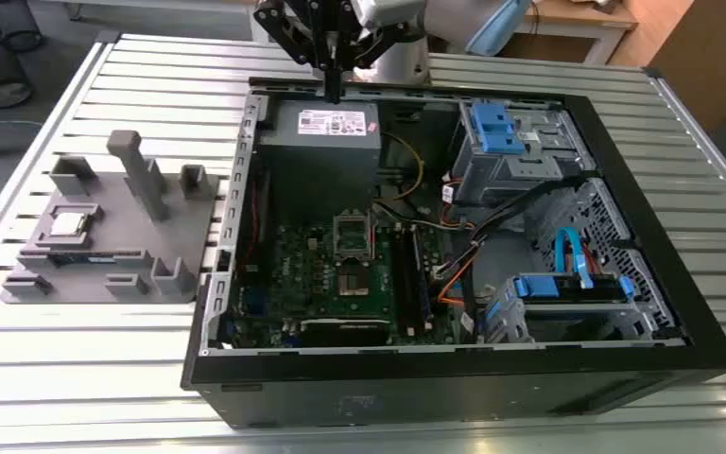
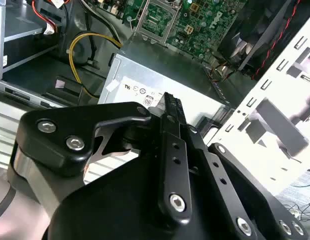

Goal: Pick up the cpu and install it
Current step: 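Reach for the cpu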

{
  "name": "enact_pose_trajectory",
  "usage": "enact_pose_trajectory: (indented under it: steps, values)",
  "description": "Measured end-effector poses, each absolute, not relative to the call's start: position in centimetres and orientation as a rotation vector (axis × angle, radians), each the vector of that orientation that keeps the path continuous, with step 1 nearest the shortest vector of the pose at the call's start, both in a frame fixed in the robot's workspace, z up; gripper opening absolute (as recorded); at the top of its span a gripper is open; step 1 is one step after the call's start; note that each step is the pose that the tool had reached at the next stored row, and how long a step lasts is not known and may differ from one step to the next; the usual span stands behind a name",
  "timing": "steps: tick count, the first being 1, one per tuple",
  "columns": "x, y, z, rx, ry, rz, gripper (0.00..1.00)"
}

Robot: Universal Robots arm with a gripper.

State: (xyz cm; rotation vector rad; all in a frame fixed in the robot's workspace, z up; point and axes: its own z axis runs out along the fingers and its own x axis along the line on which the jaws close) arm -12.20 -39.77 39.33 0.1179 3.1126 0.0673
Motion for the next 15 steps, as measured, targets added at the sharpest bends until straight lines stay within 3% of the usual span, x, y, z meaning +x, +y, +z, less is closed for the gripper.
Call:
enact_pose_trajectory:
  steps: [15]
  values:
    - [-12.82,-39.77,39.33,0.118,3.112,0.067,0.11]
